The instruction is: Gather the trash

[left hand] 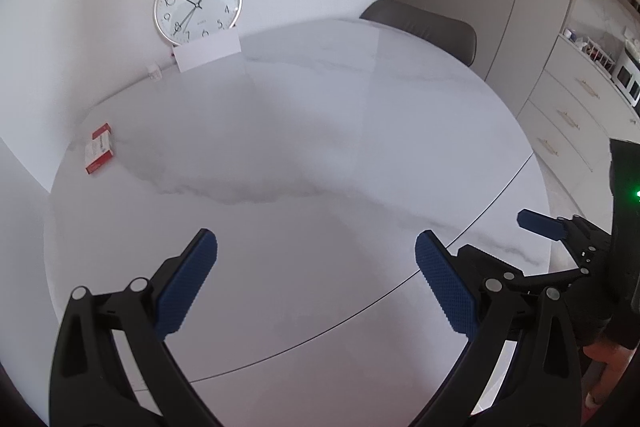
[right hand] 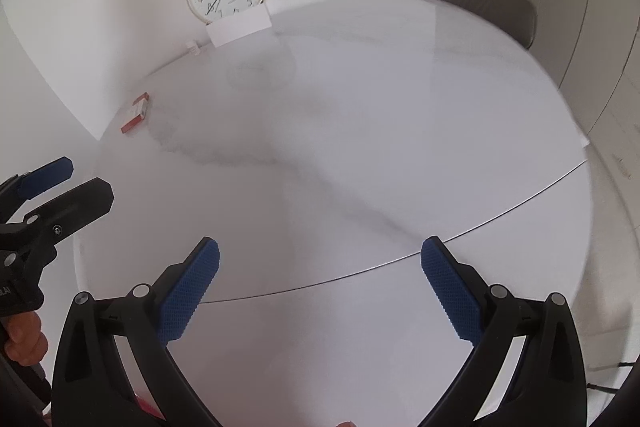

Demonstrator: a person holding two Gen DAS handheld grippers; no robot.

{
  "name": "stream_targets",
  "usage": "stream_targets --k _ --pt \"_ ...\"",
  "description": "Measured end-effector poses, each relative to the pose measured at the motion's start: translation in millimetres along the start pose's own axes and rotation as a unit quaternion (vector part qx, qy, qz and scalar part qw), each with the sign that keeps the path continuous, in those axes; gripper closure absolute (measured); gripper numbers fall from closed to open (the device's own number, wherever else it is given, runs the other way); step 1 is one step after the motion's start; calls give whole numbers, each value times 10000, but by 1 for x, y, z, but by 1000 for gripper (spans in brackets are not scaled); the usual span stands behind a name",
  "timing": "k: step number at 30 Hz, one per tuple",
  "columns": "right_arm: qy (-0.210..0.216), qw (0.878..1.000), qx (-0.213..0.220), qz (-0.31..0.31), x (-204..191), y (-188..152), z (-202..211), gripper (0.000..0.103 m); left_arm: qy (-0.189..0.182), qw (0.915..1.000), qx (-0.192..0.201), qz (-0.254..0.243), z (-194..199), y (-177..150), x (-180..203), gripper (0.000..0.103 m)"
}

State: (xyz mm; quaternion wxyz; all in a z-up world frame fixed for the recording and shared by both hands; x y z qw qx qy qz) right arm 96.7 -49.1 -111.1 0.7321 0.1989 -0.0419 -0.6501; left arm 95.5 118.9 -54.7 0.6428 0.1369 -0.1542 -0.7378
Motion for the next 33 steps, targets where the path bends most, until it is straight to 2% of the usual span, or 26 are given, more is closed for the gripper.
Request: stream_targets --k 8,16,24,33 --pt "-220 9982 532 165 16 0 65 3 156 9989 379 223 53 -6 29 8" --pt "-125 9951 929 302 37 0 108 3 335 9963 569 546 86 -17 57 8" --pt "-173 9966 755 276 47 -4 103 3 432 9959 472 634 90 -23 69 8" --pt "-172 9985 428 279 39 -6 80 3 613 9948 237 780 76 -25 53 8"
Point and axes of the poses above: each gripper's, at about its wrist camera, not at the fingertips, and z roughly against the way its jaws point, x to its right, y to its top, the point moved 4 cm from there along -z, roughly the way its jaws point, and after that the axes turned 13 degrees about -x, right-handed, at the moved point
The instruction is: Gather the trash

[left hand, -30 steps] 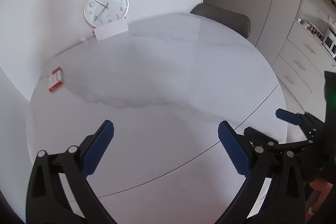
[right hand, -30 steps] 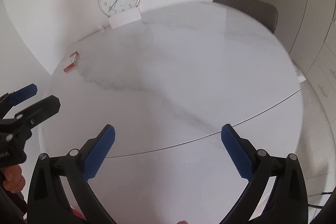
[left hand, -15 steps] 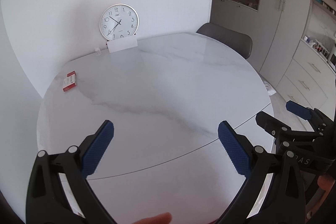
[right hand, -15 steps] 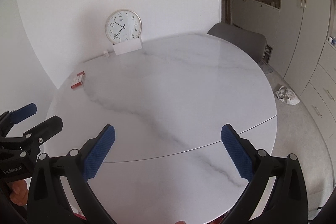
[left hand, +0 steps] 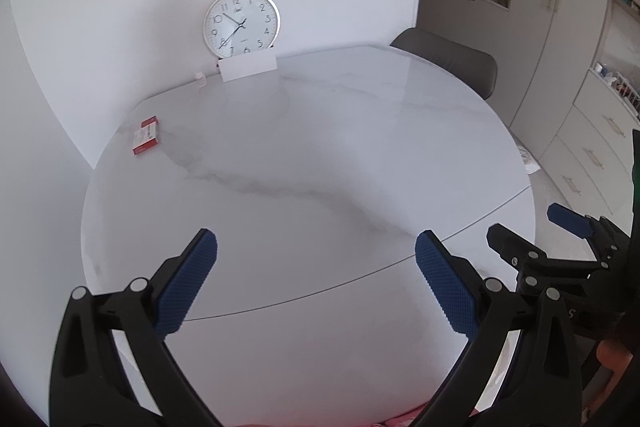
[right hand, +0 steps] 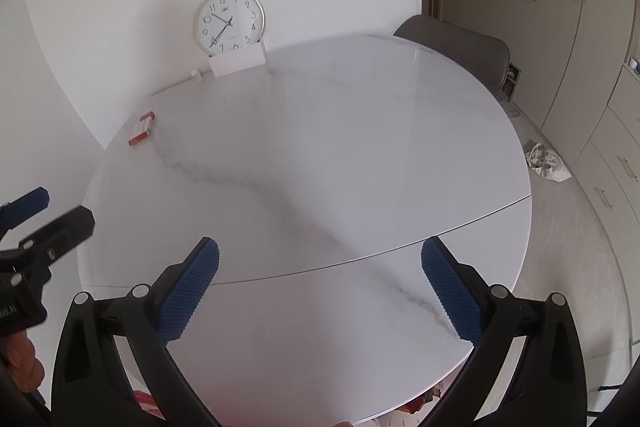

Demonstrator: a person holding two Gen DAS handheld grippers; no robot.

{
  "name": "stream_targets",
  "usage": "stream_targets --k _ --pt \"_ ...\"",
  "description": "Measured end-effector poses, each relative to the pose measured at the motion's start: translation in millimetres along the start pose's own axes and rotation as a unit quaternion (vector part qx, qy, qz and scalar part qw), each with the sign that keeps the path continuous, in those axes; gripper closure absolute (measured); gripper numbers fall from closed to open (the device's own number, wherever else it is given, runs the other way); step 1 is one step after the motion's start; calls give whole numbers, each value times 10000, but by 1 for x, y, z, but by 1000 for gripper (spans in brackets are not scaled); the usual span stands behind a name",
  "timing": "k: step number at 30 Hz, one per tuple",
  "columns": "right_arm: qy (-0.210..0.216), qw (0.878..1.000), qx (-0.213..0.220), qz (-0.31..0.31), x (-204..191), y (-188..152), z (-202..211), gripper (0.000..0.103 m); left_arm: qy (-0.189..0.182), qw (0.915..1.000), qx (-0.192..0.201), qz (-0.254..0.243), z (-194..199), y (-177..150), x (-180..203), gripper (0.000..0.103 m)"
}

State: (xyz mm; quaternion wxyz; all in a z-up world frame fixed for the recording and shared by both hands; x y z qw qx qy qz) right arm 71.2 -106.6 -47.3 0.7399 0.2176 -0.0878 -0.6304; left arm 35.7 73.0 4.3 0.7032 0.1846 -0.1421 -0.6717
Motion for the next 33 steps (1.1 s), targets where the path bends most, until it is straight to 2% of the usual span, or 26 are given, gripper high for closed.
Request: stream_targets --k 7,33 --pt "-70 9999 -127 37 -8 2 -11 3 126 9999 -85 -18 -12 7 -11 8" --pt "-171 9994 -292 61 -8 0 -21 3 -2 9994 -353 16 -31 12 -15 8"
Point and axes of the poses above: each gripper's, at about its wrist camera, not at the fingertips, and z roughly against the way its jaws point, x to its right, y to its top, the point moved 4 cm from there along -z, roughly the way its jaws point, and after that the axes turned 13 degrees about -x, right-handed, at the moved point
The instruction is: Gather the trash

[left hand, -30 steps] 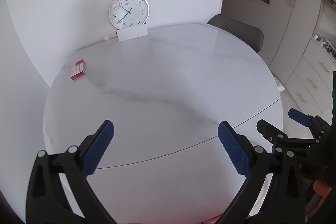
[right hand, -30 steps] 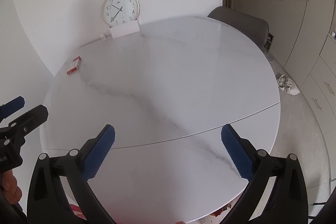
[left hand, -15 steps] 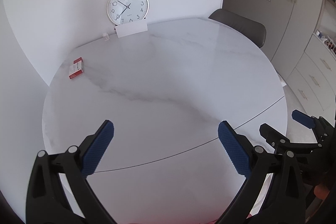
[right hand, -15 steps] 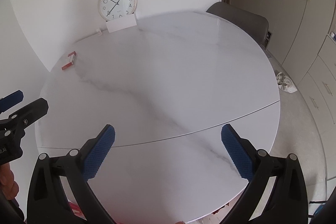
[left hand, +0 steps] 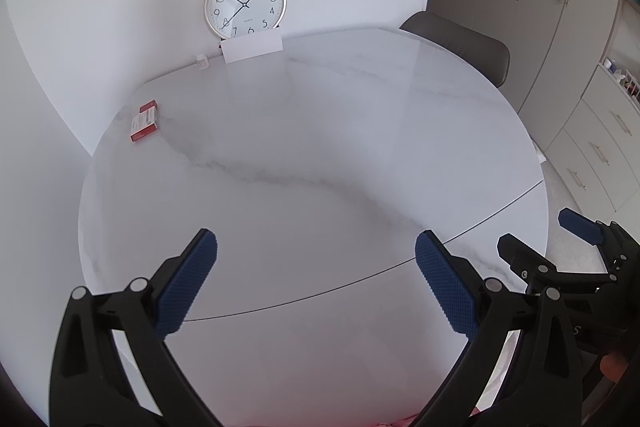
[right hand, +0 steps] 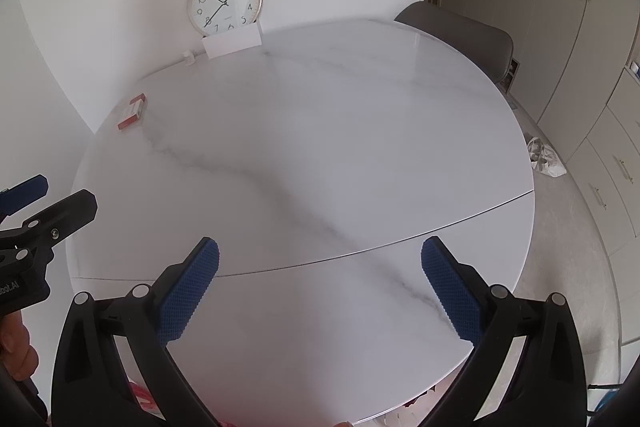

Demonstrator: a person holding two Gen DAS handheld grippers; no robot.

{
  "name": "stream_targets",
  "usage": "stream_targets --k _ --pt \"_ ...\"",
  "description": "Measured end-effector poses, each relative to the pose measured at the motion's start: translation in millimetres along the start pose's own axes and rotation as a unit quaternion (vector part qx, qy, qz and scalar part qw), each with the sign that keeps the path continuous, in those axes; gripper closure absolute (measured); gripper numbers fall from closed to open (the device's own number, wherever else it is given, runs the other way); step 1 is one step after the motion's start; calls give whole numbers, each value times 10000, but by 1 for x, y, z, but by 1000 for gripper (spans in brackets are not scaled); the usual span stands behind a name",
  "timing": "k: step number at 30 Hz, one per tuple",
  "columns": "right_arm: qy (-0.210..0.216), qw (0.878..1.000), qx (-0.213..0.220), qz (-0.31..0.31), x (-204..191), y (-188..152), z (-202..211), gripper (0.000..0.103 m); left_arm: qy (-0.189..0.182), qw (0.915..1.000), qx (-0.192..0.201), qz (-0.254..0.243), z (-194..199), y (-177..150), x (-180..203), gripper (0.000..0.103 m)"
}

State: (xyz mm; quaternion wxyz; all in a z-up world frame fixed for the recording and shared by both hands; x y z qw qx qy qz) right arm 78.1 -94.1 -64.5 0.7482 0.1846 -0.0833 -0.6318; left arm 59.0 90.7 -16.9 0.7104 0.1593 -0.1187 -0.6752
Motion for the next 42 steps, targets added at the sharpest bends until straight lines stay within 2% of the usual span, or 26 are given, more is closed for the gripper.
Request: stream_targets --k 42 --pt "-3 10000 -40 15 -2 -3 -4 3 1 10000 -63 -46 -4 -1 -2 8"
Point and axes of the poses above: each gripper's, at about its wrist camera, not at the fingertips, and z roughly against the way its jaws point, x to its right, y to its top, the point moved 4 cm from there along -z, roughly the way its jaws point, and after that the axes turned 13 degrees about -x, right-handed, at the moved point
